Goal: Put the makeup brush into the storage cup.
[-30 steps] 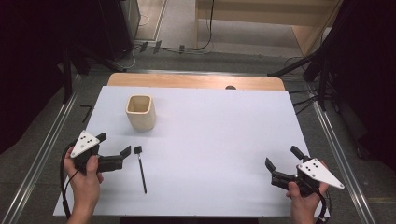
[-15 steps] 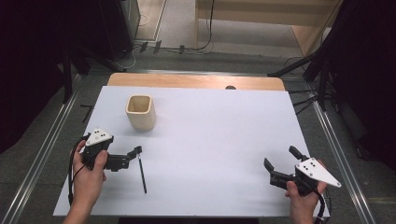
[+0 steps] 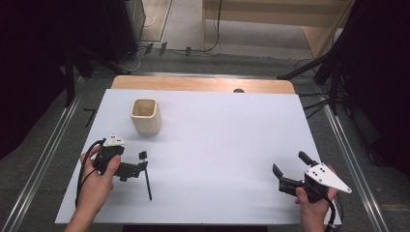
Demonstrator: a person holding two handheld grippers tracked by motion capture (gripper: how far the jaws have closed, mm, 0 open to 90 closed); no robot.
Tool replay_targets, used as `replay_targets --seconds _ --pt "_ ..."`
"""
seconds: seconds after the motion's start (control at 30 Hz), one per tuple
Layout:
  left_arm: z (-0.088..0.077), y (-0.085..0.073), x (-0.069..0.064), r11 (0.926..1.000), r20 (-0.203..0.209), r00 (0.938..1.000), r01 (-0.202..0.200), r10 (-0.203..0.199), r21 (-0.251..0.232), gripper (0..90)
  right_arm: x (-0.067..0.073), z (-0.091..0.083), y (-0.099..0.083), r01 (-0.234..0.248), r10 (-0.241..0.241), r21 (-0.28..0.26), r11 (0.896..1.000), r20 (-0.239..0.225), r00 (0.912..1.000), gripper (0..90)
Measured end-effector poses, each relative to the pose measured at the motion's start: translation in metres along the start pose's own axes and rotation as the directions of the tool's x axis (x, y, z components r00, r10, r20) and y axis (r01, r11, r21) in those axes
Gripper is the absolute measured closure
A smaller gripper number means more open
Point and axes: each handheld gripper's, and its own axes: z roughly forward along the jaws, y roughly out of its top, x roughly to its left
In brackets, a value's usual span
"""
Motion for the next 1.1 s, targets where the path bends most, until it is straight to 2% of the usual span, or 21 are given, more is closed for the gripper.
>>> replay_targets --seconds 0.07,0.1,0.2,0.47,0.5,0.57,0.63,0.7,0.8,0.87,1.07,1.1 --pt "0.006 0.001 -0.003 0.9989 0.01 0.9999 0.002 -0.002 0.046 0.0 0.0 0.0 0.0 -0.003 0.003 0.002 1.0 -0.001 1.0 4.1" --pt "0.006 0.001 -0.003 0.9989 0.01 0.9999 0.002 -0.002 0.046 0.0 0.0 0.001 0.0 -0.002 0.002 0.003 1.0 -0.002 1.0 4.1" --pt "0.013 0.001 -0.007 0.9953 0.026 0.9996 -0.012 0.009 0.096 0.0 0.0 0.001 -0.001 0.004 -0.004 0.002 1.0 -0.008 1.0 4.1" --pt "0.02 0.002 -0.008 0.991 0.016 0.9991 0.037 -0.04 0.129 0.0 0.001 0.001 -0.001 0.005 -0.005 0.005 1.0 -0.012 0.9999 4.1" --pt "0.023 0.002 -0.01 0.9855 0.006 0.9989 0.045 -0.047 0.163 0.0 0.001 0.001 -0.001 0.006 -0.006 0.005 1.0 -0.012 0.9999 4.2" --pt "0.027 0.003 -0.012 0.9797 -0.008 0.9989 0.048 -0.047 0.195 0.0 0.0 0.002 -0.001 0.004 -0.004 0.007 1.0 -0.011 0.9999 4.3" --pt "0.03 0.003 -0.012 0.9716 -0.005 0.9987 0.05 -0.051 0.231 0.0 0.0 0.002 -0.002 0.002 -0.001 0.009 1.0 -0.01 0.9999 4.4" --pt "0.031 0.003 -0.012 0.9674 -0.008 0.9982 0.059 -0.059 0.246 0.4 0.0 0.002 -0.002 0.001 -0.001 0.014 1.0 -0.005 1.0 4.7" --pt "0.032 0.004 -0.012 0.9623 -0.01 0.9985 0.055 -0.054 0.266 7.6 0.0 0.002 -0.002 -0.003 0.003 0.016 1.0 -0.002 1.0 4.9" --pt "0.032 0.004 -0.014 0.9618 -0.014 0.9986 0.052 -0.05 0.269 14.5 0.0 0.003 -0.002 -0.004 0.004 0.018 1.0 -0.003 1.0 5.0" --pt "0.035 0.005 -0.014 0.9572 -0.021 0.998 0.064 -0.06 0.282 25.0 -0.001 0.004 -0.003 -0.012 0.012 0.028 1.0 0.004 0.9999 5.7" --pt "0.036 0.005 -0.015 0.9559 -0.034 0.9973 0.072 -0.065 0.285 26.4 -0.001 0.004 -0.003 -0.012 0.012 0.028 1.0 0.005 0.9999 5.8"
